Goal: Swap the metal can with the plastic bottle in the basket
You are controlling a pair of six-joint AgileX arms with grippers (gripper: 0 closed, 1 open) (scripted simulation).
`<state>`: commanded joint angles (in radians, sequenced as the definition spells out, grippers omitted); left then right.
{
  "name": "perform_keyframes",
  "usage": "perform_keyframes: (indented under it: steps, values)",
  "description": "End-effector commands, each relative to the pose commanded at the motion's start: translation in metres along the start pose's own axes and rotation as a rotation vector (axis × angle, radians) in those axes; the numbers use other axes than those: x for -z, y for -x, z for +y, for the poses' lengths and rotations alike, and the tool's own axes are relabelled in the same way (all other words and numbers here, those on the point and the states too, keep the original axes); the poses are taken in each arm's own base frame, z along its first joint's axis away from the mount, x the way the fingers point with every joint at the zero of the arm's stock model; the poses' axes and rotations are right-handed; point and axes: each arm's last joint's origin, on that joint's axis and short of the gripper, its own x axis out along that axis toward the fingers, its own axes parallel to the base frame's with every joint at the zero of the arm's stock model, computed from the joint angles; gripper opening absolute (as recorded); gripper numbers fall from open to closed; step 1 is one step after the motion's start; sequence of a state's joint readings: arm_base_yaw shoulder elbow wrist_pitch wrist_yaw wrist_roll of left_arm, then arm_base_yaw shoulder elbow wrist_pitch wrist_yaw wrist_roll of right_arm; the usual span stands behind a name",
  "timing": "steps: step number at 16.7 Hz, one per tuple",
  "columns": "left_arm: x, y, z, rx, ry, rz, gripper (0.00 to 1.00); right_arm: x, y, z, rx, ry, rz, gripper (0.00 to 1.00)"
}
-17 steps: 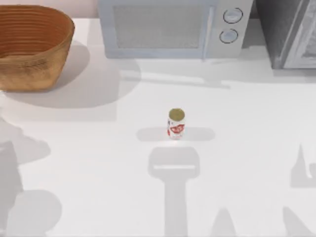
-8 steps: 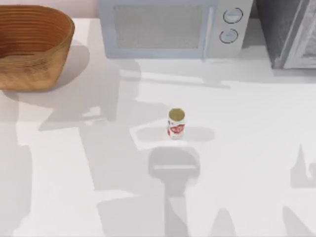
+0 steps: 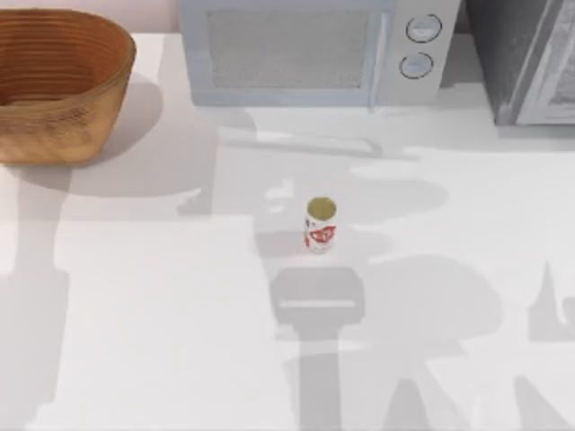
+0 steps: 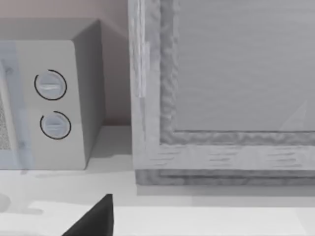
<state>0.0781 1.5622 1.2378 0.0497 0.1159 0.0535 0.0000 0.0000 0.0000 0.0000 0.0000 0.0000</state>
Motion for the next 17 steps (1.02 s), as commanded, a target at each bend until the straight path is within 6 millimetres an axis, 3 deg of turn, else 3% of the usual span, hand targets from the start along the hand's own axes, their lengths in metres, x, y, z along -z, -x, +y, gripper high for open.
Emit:
perform_keyframes:
  steps: [4, 11, 16, 17]
  values:
    - [0.004, -0.006, 0.002, -0.004, 0.001, 0.006, 0.00, 0.000, 0.000, 0.000, 0.000, 0.000, 0.000, 1.00]
    - [0.027, -0.055, 0.000, -0.001, 0.000, -0.001, 0.00, 0.000, 0.000, 0.000, 0.000, 0.000, 0.000, 1.00]
    - [0.029, -0.058, 0.000, 0.000, 0.000, 0.000, 0.00, 0.000, 0.000, 0.000, 0.000, 0.000, 0.000, 1.00]
    - [0.029, -0.058, 0.000, 0.000, 0.000, 0.000, 0.08, 0.000, 0.000, 0.000, 0.000, 0.000, 0.000, 1.00]
